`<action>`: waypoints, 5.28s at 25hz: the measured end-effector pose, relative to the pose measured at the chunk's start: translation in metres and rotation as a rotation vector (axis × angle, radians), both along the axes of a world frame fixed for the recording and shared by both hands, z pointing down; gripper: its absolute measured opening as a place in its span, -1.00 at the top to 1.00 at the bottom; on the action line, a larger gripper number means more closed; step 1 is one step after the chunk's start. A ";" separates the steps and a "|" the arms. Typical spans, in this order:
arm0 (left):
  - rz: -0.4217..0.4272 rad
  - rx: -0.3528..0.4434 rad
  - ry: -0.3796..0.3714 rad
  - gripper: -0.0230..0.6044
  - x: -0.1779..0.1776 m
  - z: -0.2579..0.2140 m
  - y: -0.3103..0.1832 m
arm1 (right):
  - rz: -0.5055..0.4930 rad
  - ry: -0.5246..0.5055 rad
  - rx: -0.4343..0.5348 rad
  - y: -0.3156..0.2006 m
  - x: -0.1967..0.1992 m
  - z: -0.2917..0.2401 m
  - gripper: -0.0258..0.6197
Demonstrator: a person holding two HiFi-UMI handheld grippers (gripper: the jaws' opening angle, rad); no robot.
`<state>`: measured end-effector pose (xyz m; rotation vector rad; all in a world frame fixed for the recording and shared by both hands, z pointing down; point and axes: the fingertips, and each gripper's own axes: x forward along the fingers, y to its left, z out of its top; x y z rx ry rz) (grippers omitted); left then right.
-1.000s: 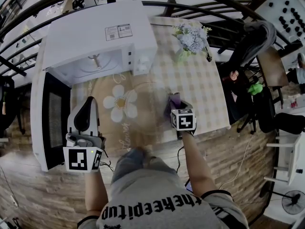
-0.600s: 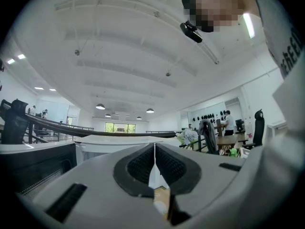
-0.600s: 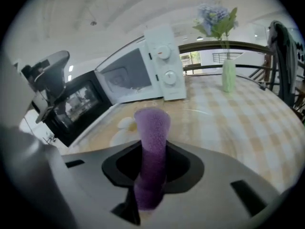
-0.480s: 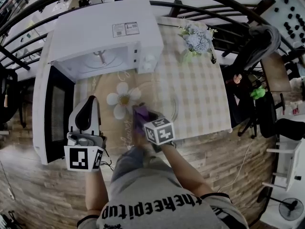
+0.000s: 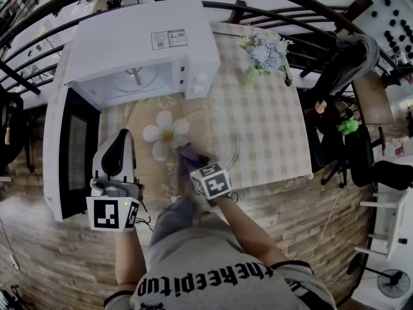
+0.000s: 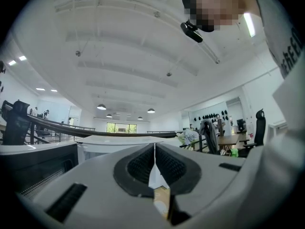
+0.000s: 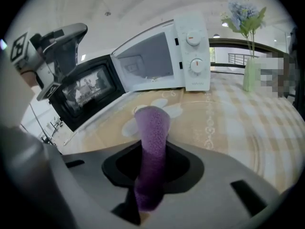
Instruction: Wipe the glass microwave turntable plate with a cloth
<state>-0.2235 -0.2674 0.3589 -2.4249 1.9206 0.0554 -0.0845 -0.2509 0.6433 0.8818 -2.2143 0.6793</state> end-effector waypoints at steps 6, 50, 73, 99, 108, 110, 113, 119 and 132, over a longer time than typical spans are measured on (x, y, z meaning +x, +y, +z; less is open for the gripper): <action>0.010 0.004 -0.005 0.89 0.006 -0.002 0.001 | 0.079 0.014 0.006 -0.009 0.040 0.001 0.58; 0.010 0.023 -0.019 0.89 0.025 -0.015 0.031 | 0.402 0.013 0.083 -0.028 0.178 -0.016 0.58; -0.026 0.055 -0.029 0.89 0.082 -0.038 0.094 | 0.283 -0.155 0.402 0.015 0.181 -0.151 0.57; -0.033 0.083 -0.047 0.89 0.129 -0.056 0.137 | 0.203 -0.248 0.689 0.062 0.205 -0.274 0.57; -0.048 0.087 -0.044 0.89 0.132 -0.060 0.143 | 0.199 -0.264 0.787 0.074 0.212 -0.312 0.57; -0.045 0.094 -0.047 0.89 0.132 -0.058 0.144 | 0.202 -0.266 0.803 0.076 0.214 -0.318 0.57; -0.044 0.104 -0.046 0.89 0.132 -0.058 0.143 | 0.212 -0.276 0.821 0.077 0.218 -0.325 0.58; -0.050 0.098 -0.050 0.89 0.135 -0.066 0.145 | 0.232 -0.290 0.854 0.081 0.225 -0.337 0.58; -0.039 0.103 -0.065 0.89 0.143 -0.066 0.148 | 0.238 -0.304 0.914 0.090 0.232 -0.350 0.58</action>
